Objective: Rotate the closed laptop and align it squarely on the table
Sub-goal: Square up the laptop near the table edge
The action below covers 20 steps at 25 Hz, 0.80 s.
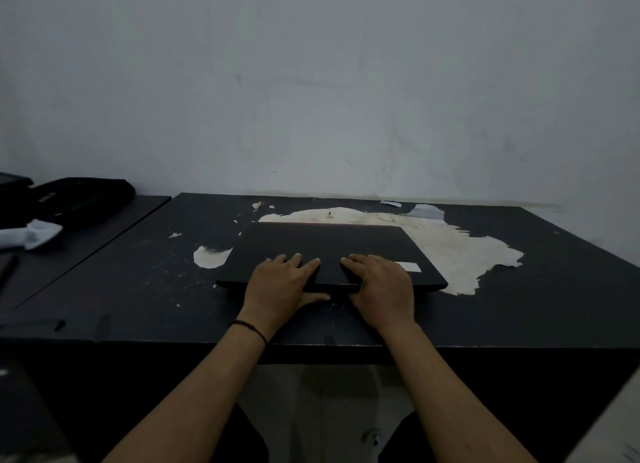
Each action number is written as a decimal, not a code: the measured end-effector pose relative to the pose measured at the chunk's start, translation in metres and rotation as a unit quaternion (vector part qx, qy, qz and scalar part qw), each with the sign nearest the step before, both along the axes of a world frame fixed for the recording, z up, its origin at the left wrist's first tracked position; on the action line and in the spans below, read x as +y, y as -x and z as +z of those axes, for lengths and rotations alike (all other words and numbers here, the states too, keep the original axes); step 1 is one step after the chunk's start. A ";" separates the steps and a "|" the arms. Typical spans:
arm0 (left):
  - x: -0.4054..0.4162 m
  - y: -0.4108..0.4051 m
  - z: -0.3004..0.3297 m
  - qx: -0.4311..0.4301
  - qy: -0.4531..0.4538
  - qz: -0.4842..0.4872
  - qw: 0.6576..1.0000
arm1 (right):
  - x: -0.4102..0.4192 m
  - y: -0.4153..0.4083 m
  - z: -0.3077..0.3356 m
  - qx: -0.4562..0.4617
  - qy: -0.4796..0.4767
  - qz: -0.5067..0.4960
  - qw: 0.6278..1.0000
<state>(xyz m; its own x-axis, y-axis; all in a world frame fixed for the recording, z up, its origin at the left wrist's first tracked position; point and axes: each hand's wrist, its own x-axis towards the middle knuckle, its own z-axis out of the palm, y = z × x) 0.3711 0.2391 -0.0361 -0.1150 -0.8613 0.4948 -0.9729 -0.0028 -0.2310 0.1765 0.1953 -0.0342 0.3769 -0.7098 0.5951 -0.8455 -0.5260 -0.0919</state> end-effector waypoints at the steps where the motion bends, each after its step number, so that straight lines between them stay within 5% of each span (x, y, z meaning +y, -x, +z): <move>1: 0.000 0.000 0.000 0.004 0.006 -0.001 1.000 | 0.000 0.000 0.000 -0.004 0.001 0.004 1.000; 13: 0.005 0.000 -0.003 0.015 0.041 -0.032 0.999 | 0.002 0.011 -0.002 0.003 -0.083 0.046 0.996; 20: 0.022 -0.001 -0.002 0.156 0.037 -0.013 0.987 | 0.006 0.016 -0.007 0.002 -0.118 0.070 0.991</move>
<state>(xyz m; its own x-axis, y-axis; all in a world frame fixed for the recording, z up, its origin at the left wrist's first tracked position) 0.3724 0.2614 -0.0378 0.0313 -0.8204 0.5709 -0.9967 0.0172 0.0794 0.1601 0.2010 -0.0408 0.4825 -0.7702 0.4171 -0.7667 -0.6017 -0.2241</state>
